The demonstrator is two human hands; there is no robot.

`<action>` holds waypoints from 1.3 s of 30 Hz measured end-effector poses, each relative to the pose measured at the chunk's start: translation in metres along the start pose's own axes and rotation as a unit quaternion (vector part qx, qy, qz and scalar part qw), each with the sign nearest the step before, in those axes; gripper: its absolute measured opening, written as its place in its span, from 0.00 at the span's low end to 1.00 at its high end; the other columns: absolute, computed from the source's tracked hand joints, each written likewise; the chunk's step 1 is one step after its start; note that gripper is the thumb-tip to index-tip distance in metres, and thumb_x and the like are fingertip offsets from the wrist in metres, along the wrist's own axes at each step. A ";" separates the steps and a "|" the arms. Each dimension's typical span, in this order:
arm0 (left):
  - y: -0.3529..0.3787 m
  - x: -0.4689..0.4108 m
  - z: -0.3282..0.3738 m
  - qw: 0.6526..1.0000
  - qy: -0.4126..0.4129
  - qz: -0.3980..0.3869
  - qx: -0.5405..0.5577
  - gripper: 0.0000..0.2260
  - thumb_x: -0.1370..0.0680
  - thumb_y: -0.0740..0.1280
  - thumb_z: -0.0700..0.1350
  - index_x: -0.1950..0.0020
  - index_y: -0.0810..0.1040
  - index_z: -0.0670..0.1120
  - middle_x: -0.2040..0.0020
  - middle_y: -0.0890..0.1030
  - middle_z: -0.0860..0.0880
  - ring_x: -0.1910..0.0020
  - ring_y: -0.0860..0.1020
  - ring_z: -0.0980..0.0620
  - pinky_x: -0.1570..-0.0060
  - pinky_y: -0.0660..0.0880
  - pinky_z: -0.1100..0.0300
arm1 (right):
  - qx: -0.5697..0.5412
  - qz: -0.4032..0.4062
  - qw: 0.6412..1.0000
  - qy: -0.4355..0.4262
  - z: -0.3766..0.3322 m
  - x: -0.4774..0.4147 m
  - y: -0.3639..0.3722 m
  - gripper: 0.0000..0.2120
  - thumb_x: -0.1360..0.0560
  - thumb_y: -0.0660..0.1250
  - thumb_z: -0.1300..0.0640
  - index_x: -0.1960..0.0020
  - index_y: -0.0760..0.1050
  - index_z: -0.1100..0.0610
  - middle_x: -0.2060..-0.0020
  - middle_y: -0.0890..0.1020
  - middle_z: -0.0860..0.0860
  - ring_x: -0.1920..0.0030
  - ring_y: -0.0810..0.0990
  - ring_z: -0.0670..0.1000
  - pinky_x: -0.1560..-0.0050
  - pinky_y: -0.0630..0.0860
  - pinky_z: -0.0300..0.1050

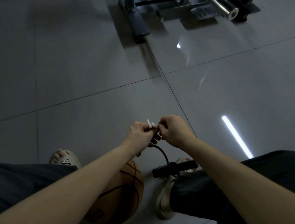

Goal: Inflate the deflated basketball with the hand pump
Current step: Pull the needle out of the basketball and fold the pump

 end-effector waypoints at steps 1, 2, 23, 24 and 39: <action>-0.001 -0.001 -0.002 1.000 -0.006 0.003 -0.001 0.09 0.18 0.67 0.41 0.52 0.84 0.38 0.61 0.86 0.42 0.64 0.84 0.45 0.58 0.82 0.46 | 0.000 -0.015 1.000 0.009 0.001 0.000 0.000 0.09 0.22 0.64 0.56 0.54 0.81 0.59 0.66 0.83 0.54 0.66 0.82 0.53 0.63 0.81 0.55; -0.003 -0.004 -0.006 1.000 -0.011 0.009 -0.001 0.09 0.18 0.67 0.42 0.53 0.84 0.40 0.62 0.86 0.42 0.64 0.84 0.45 0.58 0.82 0.45 | 0.014 -0.045 0.999 0.018 0.000 0.002 -0.002 0.12 0.22 0.64 0.51 0.53 0.80 0.60 0.65 0.83 0.55 0.65 0.82 0.54 0.61 0.80 0.57; -0.009 0.011 -0.006 0.998 -0.040 0.001 -0.041 0.10 0.16 0.60 0.48 0.51 0.72 0.42 0.62 0.78 0.42 0.70 0.80 0.47 0.76 0.72 0.59 | 0.024 -0.380 0.915 0.135 0.010 0.066 -0.001 0.14 0.19 0.60 0.55 0.37 0.71 0.61 0.62 0.79 0.57 0.68 0.79 0.50 0.67 0.80 0.44; -0.008 0.012 -0.004 0.999 -0.037 0.005 -0.038 0.10 0.16 0.60 0.48 0.51 0.73 0.41 0.62 0.78 0.42 0.71 0.79 0.47 0.76 0.72 0.59 | 0.019 -0.373 0.916 0.144 0.007 0.067 -0.003 0.14 0.18 0.60 0.55 0.37 0.71 0.62 0.62 0.79 0.57 0.68 0.79 0.50 0.68 0.80 0.43; -0.019 0.028 0.039 0.999 -0.041 0.007 0.016 0.06 0.27 0.69 0.32 0.50 0.80 0.35 0.60 0.82 0.39 0.62 0.82 0.45 0.57 0.82 0.52 | -0.031 -0.233 0.958 0.166 -0.033 0.051 -0.035 0.10 0.19 0.59 0.56 0.39 0.70 0.60 0.61 0.78 0.59 0.64 0.78 0.55 0.60 0.83 0.53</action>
Point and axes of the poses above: each hand's wrist, its own x-axis away from the middle knuckle, its own y-axis out of the palm, z = x × y, the point moved 6 cm from there along -x, towards the middle knuckle
